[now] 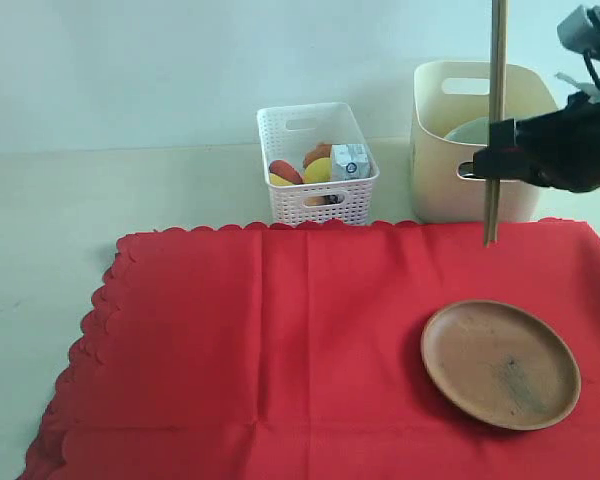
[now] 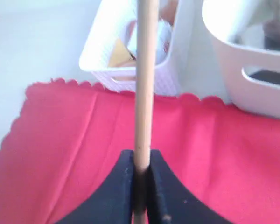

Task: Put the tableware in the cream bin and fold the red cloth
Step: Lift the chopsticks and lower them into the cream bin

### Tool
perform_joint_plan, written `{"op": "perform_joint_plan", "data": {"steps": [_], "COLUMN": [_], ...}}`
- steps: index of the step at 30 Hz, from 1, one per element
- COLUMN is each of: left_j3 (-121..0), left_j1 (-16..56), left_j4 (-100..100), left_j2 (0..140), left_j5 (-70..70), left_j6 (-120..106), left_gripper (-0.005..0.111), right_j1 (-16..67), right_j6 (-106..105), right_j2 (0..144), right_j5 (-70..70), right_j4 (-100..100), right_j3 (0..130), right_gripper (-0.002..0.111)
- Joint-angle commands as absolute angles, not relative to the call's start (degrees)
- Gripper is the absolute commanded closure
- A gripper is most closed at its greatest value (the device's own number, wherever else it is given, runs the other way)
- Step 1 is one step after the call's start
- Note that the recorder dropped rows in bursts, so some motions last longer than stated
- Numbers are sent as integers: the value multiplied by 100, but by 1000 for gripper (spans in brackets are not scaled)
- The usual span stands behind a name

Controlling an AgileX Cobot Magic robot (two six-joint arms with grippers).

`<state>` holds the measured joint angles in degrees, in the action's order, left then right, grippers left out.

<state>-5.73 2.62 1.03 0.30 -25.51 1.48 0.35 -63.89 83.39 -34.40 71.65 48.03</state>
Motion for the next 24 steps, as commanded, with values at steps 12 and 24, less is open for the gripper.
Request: {"op": "perform_joint_plan", "data": {"steps": [12, 24], "left_j3": [-559, -559], "left_j1": [253, 253], "left_j4": [78, 78], "left_j2": [0, 0], "left_j5": [-2483, -2483], "left_j6": [145, 145], "left_gripper": [107, 107], "right_j1": [35, 35], "right_j6": [-9889, -10541], "right_j2": [8733, 10507], "right_j5": [-2702, -2139], "right_j4": [9995, 9995], "right_j3": [5681, 7297], "right_gripper": [108, 108]}}
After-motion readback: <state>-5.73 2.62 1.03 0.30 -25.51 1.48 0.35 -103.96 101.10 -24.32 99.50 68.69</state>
